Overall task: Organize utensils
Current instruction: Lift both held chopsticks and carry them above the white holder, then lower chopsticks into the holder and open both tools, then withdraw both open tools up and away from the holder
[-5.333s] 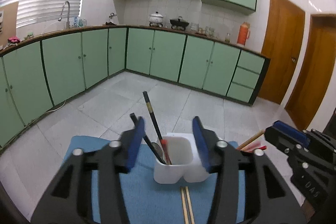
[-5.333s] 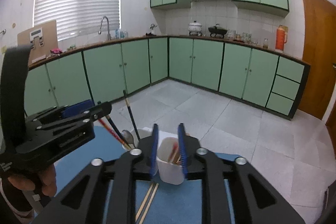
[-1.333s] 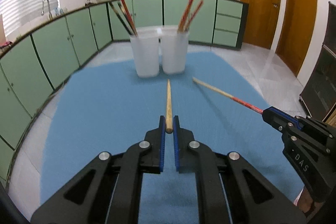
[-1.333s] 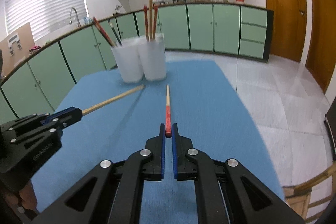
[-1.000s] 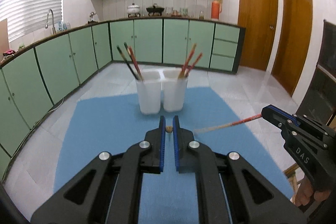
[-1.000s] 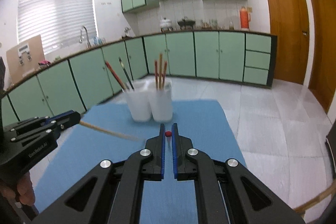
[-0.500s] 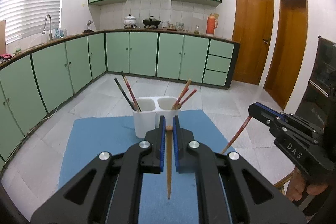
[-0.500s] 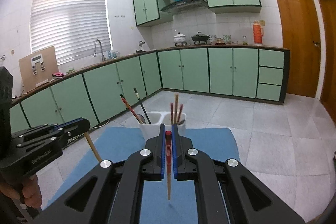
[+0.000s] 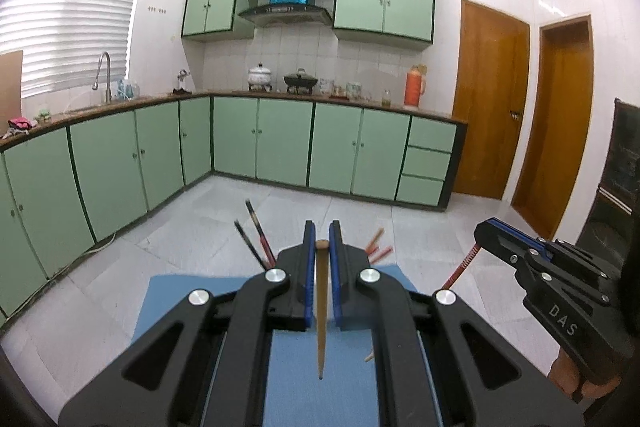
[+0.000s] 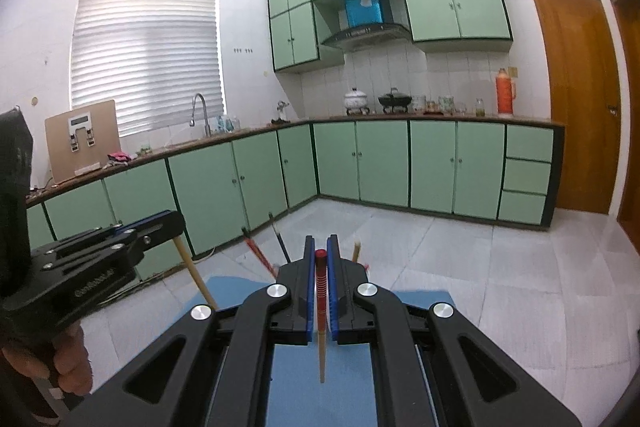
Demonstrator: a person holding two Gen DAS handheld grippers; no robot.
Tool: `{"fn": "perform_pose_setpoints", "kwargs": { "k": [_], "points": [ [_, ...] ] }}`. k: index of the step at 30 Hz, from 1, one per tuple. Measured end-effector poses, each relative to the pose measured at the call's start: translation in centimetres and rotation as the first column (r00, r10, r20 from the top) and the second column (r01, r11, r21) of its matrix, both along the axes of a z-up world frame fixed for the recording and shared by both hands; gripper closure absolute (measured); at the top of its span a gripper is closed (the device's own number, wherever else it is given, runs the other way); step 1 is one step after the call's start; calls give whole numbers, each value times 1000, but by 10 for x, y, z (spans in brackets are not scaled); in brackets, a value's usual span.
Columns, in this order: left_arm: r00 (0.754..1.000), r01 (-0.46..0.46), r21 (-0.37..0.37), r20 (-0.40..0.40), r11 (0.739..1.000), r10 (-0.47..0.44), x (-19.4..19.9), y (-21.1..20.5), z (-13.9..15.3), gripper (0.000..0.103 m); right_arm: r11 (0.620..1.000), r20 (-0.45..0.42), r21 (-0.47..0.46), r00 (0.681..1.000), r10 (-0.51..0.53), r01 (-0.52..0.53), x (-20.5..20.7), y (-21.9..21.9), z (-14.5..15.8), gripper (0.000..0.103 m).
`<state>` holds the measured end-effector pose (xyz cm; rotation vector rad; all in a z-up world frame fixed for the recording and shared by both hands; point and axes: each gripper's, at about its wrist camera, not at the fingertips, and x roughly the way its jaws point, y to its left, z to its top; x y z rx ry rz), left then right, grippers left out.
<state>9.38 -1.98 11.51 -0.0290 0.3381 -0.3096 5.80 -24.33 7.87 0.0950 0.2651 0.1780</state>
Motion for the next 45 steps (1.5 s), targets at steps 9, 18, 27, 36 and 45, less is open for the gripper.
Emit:
{"fn": "perform_pose_setpoints", "kwargs": {
  "k": [9, 18, 27, 36, 45],
  "points": [
    [995, -25, -28, 93, 999, 28, 34, -8, 36, 97, 1000, 83, 5, 997, 1, -2, 36, 4, 38, 97],
    [986, -60, -60, 154, 996, 68, 77, -22, 53, 97, 999, 122, 9, 991, -53, 52, 81, 4, 48, 97],
    [990, -84, -33, 111, 996, 87, 131, -33, 16, 97, 998, 63, 11, 996, -65, 64, 135, 0, 22, 97],
    [994, -96, 7, -54, 995, 96, 169, -23, -41, 96, 999, -59, -1, 997, -38, 38, 161, 7, -22, 95],
    [992, -110, 1, -63, 994, 110, 148, -2, -49, 62, 998, -52, 20, 997, -64, 66, 136, -6, -23, 73]
  ]
}}
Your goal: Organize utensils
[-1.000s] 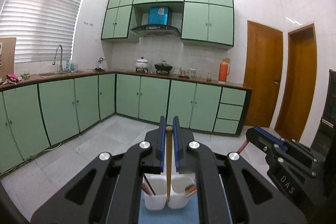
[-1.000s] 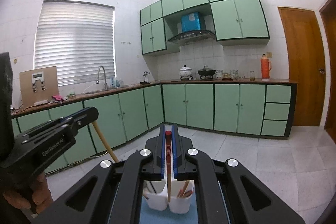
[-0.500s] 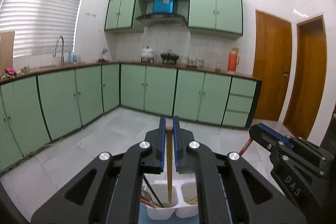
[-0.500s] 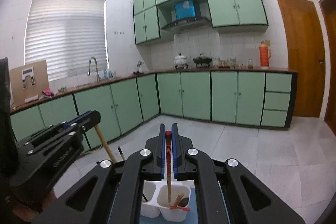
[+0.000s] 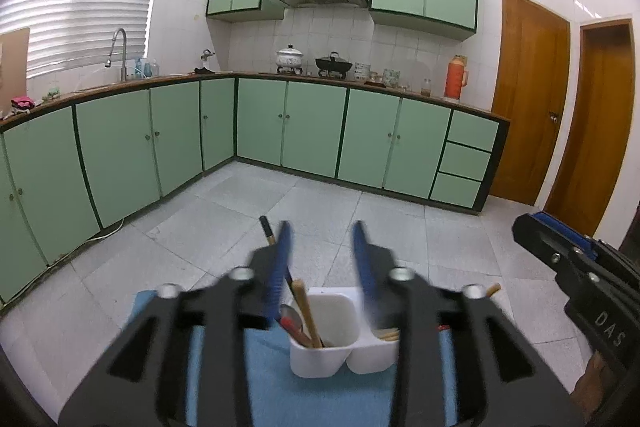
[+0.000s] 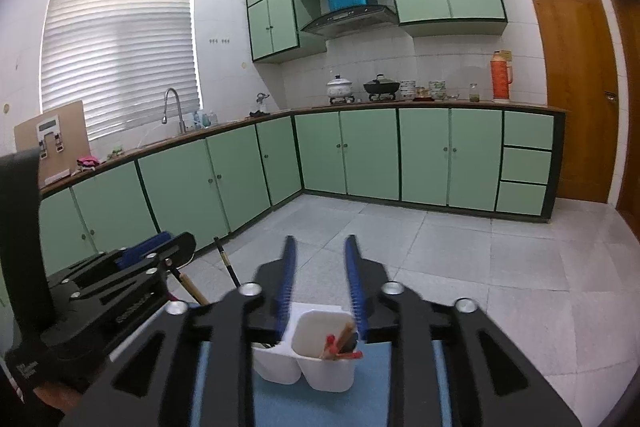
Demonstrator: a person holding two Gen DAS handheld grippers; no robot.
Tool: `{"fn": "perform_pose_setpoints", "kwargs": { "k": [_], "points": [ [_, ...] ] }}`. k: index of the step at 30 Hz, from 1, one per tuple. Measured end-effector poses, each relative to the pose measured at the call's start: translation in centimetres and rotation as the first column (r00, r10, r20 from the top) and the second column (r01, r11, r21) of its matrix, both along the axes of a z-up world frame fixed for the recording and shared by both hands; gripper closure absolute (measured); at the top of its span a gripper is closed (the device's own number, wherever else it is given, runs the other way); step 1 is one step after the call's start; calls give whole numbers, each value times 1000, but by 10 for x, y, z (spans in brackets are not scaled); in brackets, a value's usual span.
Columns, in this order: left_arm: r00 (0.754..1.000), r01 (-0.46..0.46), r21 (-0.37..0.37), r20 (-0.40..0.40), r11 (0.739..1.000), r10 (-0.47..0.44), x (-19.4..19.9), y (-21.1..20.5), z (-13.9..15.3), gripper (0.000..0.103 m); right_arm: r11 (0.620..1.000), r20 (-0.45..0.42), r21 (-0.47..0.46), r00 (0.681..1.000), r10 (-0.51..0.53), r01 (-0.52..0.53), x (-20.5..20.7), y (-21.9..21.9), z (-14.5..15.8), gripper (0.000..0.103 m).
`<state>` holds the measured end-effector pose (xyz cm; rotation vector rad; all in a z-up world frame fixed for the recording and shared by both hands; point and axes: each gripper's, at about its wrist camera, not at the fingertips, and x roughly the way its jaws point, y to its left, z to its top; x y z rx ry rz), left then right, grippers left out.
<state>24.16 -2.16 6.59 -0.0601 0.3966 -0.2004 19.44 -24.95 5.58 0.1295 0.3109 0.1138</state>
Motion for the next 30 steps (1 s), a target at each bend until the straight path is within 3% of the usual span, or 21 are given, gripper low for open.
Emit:
{"fn": "perform_pose_setpoints", "kwargs": {
  "k": [6, 18, 27, 30],
  "points": [
    [999, 3, 8, 33, 1000, -3, -35, 10, 5, 39, 1000, 12, -9, 1000, -21, 21, -32, -10, -1, 57],
    [998, -3, 62, 60, 998, 0, -123, 22, -3, 14, 1000, -18, 10, 1000, -11, 12, -108, -18, -20, 37],
    [998, 29, 77, 54, 997, -33, -178, 19, -1, 7, 1000, -33, 7, 999, 26, -26, -156, -7, -21, 17],
    [998, 27, 85, 58, 996, -32, -193, 18, 0, 6, 1000, -31, 14, 999, 28, -28, -169, -7, -19, 16]
  ]
}}
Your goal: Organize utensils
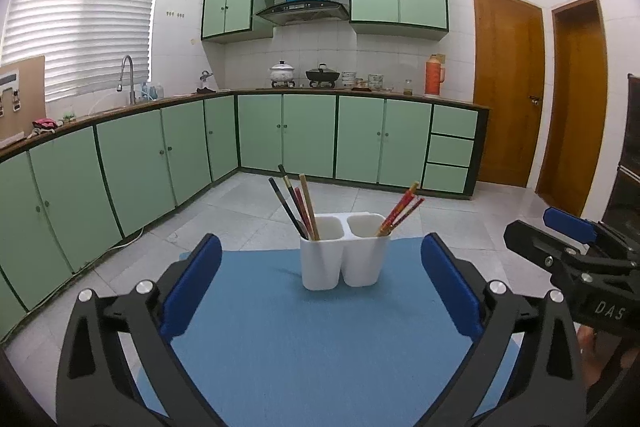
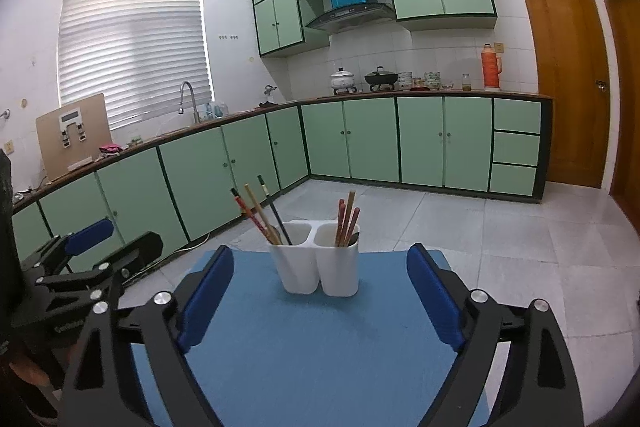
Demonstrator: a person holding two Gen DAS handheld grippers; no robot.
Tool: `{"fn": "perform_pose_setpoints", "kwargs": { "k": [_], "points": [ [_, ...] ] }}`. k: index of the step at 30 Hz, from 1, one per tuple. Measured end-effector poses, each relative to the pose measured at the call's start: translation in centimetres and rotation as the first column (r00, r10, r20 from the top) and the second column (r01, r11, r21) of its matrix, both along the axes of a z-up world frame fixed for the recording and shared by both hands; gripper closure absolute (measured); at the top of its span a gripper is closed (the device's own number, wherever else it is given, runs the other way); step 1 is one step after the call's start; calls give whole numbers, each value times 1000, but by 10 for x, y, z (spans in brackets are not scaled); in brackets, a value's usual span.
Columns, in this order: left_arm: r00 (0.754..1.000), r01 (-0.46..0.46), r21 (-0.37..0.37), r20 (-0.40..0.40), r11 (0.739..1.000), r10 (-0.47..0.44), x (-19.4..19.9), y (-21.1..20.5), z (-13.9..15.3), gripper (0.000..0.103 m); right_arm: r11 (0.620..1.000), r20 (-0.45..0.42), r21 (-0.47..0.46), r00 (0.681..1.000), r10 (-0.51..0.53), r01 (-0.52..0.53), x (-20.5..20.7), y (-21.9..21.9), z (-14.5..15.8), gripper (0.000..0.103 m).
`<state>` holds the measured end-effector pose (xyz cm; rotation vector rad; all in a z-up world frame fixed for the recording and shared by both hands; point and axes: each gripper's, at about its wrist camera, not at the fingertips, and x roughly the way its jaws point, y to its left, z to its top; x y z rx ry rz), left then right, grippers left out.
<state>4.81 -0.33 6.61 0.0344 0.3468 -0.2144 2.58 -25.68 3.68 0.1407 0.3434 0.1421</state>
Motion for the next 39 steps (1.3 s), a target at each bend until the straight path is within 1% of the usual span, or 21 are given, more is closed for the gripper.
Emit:
{"fn": "perform_pose_setpoints", "kwargs": {
  "k": [6, 15, 20, 27, 39],
  "points": [
    [1000, -2, 8, 12, 1000, 2, -25, 0, 4, 6, 1000, 23, -6, 1000, 0, 0, -22, 3, 6, 14],
    [999, -6, -7, 37, 1000, 7, -48, 3, 15, 6, 1000, 63, -28, 998, 9, -7, -49, 10, 12, 12],
    [998, -2, -13, 56, 1000, 3, -59, 3, 19, 6, 999, 77, -39, 997, 10, -7, -57, 13, 15, 11],
    [998, -4, -13, 58, 1000, 5, -62, 4, 21, 6, 999, 95, -40, 995, 4, 0, -65, 13, 18, 6],
    [998, -5, -16, 58, 1000, 6, -64, 7, 21, 6, 999, 100, -52, 995, 4, 1, -66, 18, 18, 6]
  ]
}}
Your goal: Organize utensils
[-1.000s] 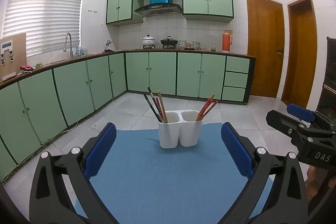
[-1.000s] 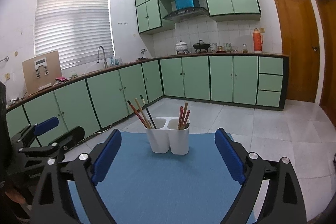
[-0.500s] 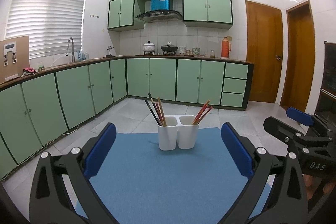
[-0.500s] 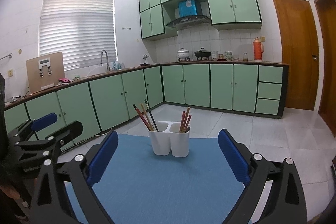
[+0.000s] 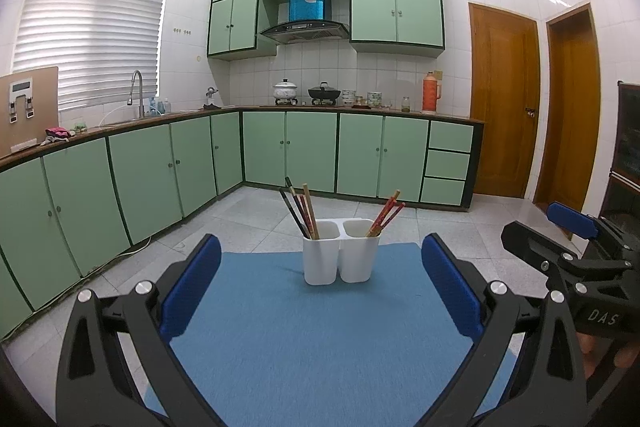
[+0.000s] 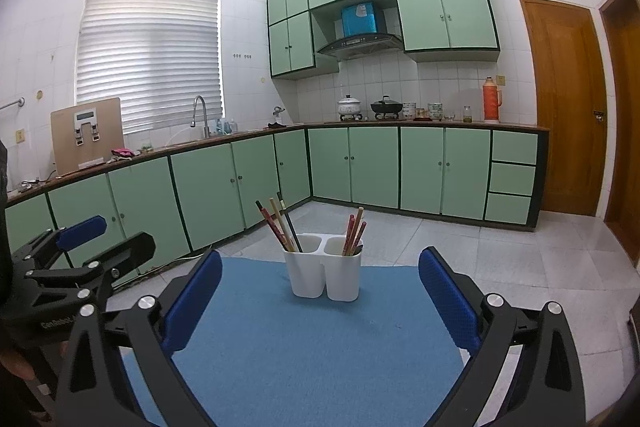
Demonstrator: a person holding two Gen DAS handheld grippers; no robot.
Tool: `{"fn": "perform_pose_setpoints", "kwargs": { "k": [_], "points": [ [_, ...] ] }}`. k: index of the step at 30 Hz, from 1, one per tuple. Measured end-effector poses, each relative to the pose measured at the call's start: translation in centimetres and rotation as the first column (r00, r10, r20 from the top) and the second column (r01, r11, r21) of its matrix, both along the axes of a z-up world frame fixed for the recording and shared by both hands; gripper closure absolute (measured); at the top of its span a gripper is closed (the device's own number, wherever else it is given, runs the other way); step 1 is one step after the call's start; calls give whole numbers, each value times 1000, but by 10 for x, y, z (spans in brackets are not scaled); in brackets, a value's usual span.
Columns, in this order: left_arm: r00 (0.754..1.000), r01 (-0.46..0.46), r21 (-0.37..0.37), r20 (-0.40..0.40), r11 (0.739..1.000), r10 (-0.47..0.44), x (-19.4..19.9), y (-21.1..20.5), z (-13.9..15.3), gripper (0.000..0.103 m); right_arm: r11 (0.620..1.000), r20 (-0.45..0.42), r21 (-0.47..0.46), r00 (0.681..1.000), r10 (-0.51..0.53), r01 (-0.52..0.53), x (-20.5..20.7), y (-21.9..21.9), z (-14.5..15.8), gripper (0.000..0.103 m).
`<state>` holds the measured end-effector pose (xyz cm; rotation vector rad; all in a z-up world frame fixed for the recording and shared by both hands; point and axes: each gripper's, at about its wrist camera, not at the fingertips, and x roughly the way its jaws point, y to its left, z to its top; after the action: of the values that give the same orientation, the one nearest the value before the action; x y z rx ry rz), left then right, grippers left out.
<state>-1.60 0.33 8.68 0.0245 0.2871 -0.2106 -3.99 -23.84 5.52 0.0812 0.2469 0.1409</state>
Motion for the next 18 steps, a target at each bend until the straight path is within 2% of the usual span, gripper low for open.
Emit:
{"fn": "perform_pose_setpoints", "kwargs": {
  "k": [18],
  "points": [
    [1000, -4, 2, -6, 1000, 4, -4, 3, 0, 6, 1000, 0, 1, 1000, 1, -1, -1, 0, -1, 6]
  ]
}}
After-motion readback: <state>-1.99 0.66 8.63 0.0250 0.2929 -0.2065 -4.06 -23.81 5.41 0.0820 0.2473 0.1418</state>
